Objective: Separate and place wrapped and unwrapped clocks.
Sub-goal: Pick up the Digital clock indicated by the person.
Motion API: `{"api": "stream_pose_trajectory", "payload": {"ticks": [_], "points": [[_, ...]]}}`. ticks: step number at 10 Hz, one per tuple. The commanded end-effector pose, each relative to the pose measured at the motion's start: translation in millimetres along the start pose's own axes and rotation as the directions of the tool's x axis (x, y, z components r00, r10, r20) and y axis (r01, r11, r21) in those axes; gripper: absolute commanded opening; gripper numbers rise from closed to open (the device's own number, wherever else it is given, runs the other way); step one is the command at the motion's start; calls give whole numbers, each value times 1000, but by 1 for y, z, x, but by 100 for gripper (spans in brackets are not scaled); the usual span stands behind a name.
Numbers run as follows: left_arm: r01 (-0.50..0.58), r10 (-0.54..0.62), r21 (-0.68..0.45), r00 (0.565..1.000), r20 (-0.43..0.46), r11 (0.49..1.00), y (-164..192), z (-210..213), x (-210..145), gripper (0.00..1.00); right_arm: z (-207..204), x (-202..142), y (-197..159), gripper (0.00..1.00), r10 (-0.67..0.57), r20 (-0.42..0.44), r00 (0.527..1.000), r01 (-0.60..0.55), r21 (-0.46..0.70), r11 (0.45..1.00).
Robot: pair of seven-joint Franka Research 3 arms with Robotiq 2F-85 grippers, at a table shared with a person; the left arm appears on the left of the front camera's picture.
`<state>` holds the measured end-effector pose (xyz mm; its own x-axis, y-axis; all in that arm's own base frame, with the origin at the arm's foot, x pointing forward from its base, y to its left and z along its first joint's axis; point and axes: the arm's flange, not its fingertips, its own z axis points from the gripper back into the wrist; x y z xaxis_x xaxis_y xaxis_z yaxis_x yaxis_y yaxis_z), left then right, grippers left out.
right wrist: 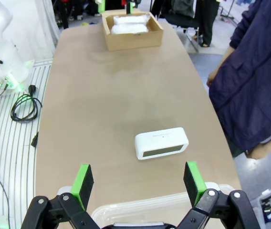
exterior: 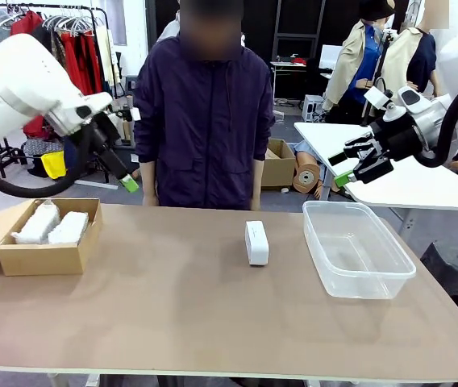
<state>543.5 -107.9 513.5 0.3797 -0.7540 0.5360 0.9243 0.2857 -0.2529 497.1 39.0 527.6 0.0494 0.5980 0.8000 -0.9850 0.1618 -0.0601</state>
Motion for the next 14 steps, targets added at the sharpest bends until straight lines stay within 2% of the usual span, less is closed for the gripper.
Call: {"api": "stream_pose_trajectory", "payload": {"ticks": [1, 2, 3, 6, 11, 14], "points": [[201, -197, -129, 980, 40, 971, 10, 15, -2, 100, 1, 2, 1, 100, 8, 7, 1000, -8, 2, 1000], [294, -281, -129, 953, 113, 947, 7, 21, 1, 100, 1, 2, 1, 100, 8, 7, 1000, -8, 2, 1000], [369, -350, -66, 915, 200, 927, 3, 24, 3, 100, 1, 2, 1, 100, 8, 7, 1000, -8, 2, 1000], [430, -421, 29, 865, 272, 902, 2, 26, 4, 100, 1, 2, 1, 100, 8, 7, 1000, -8, 2, 1000], [391, -431, 205, 875, 220, 897, 2, 30, 0, 100, 1, 2, 1, 100, 8, 7, 1000, -8, 2, 1000], [379, -425, 236, 886, 188, 895, 5, 35, -7, 100, 1, 2, 1, 100, 8, 7, 1000, -8, 2, 1000]]}}
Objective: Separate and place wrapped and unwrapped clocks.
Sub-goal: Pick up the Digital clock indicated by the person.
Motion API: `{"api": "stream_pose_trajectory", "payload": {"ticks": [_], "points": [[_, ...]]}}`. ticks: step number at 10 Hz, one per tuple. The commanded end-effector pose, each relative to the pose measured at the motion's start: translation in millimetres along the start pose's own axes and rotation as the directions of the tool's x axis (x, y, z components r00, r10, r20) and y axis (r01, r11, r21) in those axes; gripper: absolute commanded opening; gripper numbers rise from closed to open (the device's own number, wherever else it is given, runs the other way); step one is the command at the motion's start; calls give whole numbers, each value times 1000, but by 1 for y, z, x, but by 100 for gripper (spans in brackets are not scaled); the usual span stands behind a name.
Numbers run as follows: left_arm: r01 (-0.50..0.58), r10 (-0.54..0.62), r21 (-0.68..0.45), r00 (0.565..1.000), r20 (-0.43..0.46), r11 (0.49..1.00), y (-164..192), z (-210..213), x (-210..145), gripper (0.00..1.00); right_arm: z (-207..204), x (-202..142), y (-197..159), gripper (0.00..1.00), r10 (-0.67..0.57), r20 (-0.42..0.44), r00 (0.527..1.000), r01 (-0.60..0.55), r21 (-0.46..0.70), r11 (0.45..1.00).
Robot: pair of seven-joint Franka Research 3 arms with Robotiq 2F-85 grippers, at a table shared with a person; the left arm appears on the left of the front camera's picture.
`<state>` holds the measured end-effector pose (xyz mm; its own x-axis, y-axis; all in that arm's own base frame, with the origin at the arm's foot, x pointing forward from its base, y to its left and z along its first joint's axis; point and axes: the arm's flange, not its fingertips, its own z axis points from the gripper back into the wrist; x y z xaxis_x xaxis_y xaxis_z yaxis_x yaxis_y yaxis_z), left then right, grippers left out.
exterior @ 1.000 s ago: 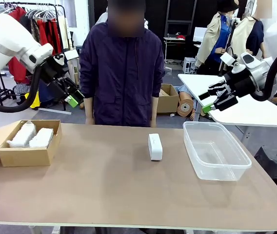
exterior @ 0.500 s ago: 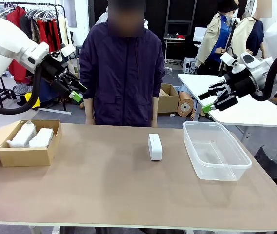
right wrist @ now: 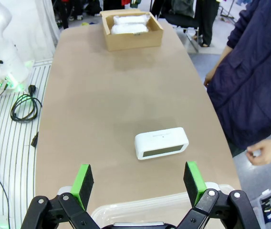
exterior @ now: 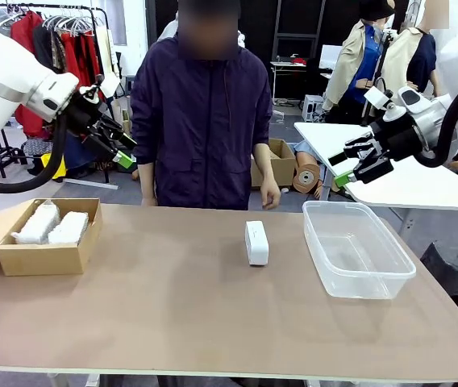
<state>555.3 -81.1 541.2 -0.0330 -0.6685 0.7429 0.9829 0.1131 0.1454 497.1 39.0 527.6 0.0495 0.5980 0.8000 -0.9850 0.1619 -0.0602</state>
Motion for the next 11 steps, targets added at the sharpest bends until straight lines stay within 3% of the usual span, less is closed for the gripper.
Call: {"api": "stream_pose_trajectory", "payload": {"ticks": [1, 5, 7, 8, 11], "points": [[10, -10, 18, 1000, -5, 1000, -6, 2, -6, 100, 1, 2, 1, 100, 8, 7, 1000, -8, 2, 1000], [-9, 9, 22, 1000, -15, 1000, -3, 19, -13, 100, 1, 2, 1, 100, 8, 7, 1000, -8, 2, 1000], [-96, 97, 44, 995, -18, 994, -3, 20, -16, 100, 1, 2, 1, 100, 8, 7, 1000, -8, 2, 1000], [-22, 22, 34, 1000, -9, 999, 3, 15, -13, 100, 1, 2, 1, 100, 8, 7, 1000, -8, 2, 1000], [-22, 22, 34, 1000, -9, 999, 3, 15, -13, 100, 1, 2, 1, 100, 8, 7, 1000, -8, 2, 1000]]}}
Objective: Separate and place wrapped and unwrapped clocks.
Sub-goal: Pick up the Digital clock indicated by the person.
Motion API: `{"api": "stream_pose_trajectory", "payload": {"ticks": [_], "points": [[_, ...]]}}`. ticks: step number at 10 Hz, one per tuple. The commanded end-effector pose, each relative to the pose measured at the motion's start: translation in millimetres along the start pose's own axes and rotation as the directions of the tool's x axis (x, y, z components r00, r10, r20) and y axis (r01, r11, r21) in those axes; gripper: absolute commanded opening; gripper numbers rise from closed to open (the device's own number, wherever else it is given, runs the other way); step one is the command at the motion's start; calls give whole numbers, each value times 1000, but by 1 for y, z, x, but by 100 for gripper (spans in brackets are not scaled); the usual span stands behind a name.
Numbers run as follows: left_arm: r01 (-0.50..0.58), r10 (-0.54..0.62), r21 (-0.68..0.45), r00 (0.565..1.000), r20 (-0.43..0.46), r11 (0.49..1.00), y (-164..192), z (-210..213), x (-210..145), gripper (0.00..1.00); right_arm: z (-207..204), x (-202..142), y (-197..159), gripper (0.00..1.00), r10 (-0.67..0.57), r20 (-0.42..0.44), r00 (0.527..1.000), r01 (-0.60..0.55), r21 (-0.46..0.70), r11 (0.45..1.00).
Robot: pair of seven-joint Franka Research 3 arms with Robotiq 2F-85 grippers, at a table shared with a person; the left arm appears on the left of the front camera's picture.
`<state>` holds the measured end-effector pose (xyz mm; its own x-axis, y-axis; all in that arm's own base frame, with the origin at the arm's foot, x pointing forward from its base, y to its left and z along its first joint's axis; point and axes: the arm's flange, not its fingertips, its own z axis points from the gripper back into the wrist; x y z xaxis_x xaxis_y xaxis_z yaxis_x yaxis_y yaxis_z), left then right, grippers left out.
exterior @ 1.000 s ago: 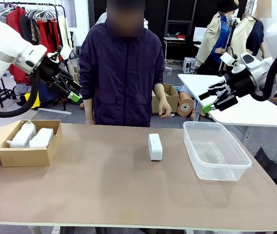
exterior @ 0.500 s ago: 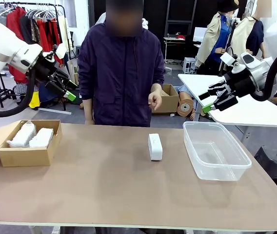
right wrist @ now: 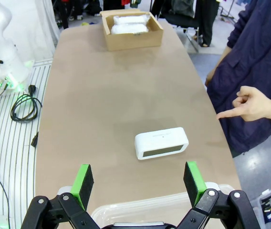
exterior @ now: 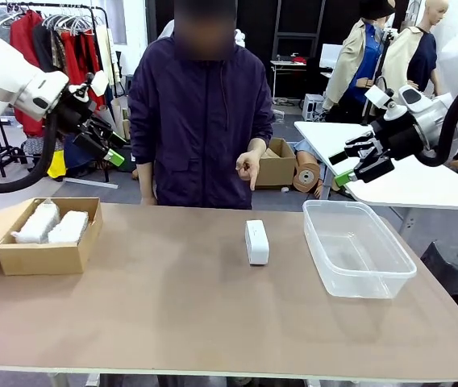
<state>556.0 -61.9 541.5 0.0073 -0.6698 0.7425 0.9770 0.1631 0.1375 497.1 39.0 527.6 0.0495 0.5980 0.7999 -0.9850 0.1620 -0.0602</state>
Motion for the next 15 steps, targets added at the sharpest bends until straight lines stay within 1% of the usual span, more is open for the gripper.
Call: {"api": "stream_pose_trajectory", "payload": {"ticks": [1, 15], "points": [[17, -17, 1, 1000, 0, 1000, 0, 1, 0, 100, 1, 2, 1, 100, 8, 7, 1000, -9, 2, 1000], [17, -17, 1, 1000, 0, 1000, 0, 1, 0, 100, 1, 2, 1, 100, 8, 7, 1000, -9, 2, 1000]]}}
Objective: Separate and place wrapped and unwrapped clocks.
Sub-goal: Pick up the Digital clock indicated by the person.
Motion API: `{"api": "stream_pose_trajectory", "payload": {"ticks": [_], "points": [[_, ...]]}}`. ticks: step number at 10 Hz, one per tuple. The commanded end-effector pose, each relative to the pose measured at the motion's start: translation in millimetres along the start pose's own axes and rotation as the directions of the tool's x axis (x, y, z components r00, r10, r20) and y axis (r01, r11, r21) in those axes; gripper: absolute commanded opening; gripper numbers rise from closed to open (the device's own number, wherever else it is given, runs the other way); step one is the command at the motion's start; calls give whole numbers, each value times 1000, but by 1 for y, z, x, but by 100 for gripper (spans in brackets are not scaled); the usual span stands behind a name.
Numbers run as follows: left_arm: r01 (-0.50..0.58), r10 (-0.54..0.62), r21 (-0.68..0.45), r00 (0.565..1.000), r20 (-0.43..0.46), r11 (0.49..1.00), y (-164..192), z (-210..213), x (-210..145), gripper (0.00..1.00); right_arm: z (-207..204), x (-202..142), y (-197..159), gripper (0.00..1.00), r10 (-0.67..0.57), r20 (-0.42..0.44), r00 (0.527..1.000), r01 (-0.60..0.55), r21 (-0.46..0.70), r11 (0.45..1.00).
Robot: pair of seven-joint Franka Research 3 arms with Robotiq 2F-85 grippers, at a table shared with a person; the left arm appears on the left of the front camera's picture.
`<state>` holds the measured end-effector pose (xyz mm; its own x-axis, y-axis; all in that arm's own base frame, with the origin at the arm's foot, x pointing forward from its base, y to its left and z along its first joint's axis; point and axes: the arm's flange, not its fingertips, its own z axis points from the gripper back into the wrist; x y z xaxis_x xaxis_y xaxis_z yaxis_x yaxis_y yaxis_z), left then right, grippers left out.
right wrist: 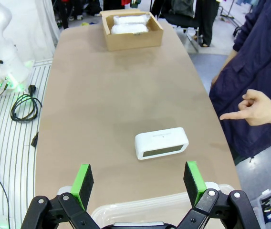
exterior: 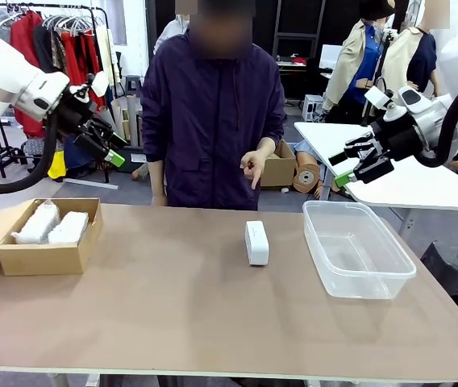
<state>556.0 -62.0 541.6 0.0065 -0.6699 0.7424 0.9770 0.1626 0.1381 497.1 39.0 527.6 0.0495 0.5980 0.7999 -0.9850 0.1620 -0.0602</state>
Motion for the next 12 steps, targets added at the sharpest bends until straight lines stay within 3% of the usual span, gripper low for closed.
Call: {"api": "stream_pose_trajectory", "payload": {"ticks": [1, 10, 12], "points": [[17, -17, 1, 1000, 0, 1000, 0, 1, 0, 100, 1, 2, 1, 100, 8, 7, 1000, -9, 2, 1000], [17, -17, 1, 1000, 0, 1000, 0, 1, 0, 100, 0, 0, 0, 100, 0, 0, 1000, 0, 0, 1000], [17, -17, 1, 1000, 0, 1000, 0, 1, 0, 100, -21, 33, 7, 100, -102, -41, 994, 101, -6, 995]]}}
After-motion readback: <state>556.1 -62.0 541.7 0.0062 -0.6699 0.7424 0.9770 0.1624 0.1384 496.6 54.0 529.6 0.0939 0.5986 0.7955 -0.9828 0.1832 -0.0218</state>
